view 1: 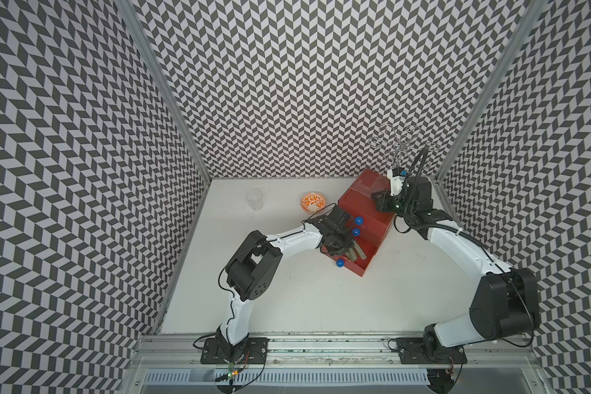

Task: Place the fruit knives into the drawer by color
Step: Place the fruit knife in the drawer, then close the drawer in the storage box.

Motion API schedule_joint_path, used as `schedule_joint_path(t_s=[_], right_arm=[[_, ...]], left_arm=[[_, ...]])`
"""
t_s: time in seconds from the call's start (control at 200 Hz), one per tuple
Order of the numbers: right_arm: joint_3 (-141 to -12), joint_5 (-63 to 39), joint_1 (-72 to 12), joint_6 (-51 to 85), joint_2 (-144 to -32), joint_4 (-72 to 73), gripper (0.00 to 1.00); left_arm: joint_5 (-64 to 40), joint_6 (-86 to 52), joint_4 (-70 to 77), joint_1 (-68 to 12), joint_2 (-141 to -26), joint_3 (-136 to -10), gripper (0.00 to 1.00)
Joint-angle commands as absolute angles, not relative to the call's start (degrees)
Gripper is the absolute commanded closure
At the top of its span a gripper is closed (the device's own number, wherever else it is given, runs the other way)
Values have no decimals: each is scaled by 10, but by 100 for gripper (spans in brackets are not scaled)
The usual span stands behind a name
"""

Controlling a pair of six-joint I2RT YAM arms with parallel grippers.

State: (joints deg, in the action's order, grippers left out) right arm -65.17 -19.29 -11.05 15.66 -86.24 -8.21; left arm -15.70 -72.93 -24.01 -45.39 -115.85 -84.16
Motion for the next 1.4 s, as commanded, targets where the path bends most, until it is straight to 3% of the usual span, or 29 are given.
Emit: schedule_joint_path(t_s=[0.0,0.125,0.25,0.496,0.626,0.926,1.397], right_arm=[[-599,-162,-110,159,-914,-272,96],[-598,-161,-109,157,-913,-272,96],[-598,-160,-109,157,-914,-272,96],[-600,-161,-109,157,-918,-269,96],[-603,-160,-109,156,-919,-271,96],[-606,-154,-109,153,-916,-277,96],[-607,-149,-110,150,-915,-286,96]], left_arm=[[-151,-721,-234,-459,-1168,-860,61],[-138,-718,-241,-460,-1159,-864,58],[-96,-709,-243,-465,-1121,-861,63],[-12,-682,-209,-483,-993,-789,83],[5,-674,-183,-499,-928,-704,100],[-33,-721,-63,-509,-894,-512,100],[-26,-699,-37,-490,-1010,-575,100]])
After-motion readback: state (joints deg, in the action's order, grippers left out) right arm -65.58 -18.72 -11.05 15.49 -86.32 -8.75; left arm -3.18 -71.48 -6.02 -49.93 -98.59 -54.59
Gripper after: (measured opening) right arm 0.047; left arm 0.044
